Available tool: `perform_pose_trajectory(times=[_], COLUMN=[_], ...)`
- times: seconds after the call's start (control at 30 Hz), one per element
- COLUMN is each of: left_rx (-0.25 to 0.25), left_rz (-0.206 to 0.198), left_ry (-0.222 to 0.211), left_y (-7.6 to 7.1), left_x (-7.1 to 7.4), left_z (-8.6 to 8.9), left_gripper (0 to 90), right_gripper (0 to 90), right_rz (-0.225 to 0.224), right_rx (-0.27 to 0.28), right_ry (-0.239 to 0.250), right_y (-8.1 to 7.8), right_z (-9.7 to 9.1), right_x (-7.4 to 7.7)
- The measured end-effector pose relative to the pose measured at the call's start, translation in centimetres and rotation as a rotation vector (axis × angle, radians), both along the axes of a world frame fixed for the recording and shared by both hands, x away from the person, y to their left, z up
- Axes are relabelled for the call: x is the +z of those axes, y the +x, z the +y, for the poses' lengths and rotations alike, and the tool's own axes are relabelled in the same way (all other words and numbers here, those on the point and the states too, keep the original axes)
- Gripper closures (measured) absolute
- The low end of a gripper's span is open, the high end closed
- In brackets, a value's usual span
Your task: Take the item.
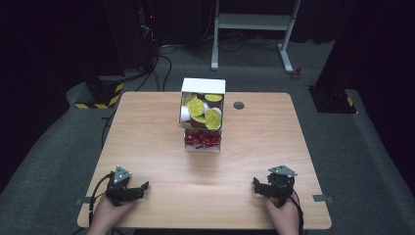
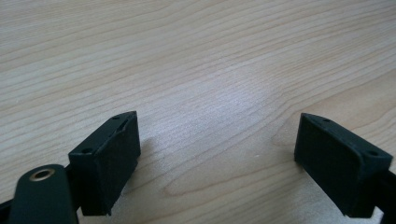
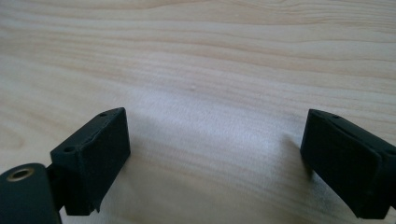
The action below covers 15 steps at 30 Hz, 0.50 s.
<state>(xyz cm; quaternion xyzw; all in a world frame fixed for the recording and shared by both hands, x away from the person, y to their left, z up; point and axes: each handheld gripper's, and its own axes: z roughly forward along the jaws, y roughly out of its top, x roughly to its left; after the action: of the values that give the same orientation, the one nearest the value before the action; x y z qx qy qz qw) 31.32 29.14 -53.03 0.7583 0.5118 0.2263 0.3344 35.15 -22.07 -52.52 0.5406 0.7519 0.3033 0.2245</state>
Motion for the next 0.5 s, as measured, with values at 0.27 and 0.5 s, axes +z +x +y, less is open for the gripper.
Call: perform_pose_trajectory(times=[0.27,0.5], left_rx=[0.021,0.006], left_rz=[0.012,0.016], left_ry=[0.008,0.007], left_y=[0.05,0.09], left_x=[-0.01,-0.04], left_z=[-0.48,-0.45], left_gripper=[10.2,7.9], right_gripper=[8.2,8.2], right_rz=[0.000,-0.001], right_rx=[0.018,0.015], right_ry=[0.000,0.001], right_y=[-0.42,-0.60], right_z=[-0.25,-0.19], right_x=[0.00,0.01])
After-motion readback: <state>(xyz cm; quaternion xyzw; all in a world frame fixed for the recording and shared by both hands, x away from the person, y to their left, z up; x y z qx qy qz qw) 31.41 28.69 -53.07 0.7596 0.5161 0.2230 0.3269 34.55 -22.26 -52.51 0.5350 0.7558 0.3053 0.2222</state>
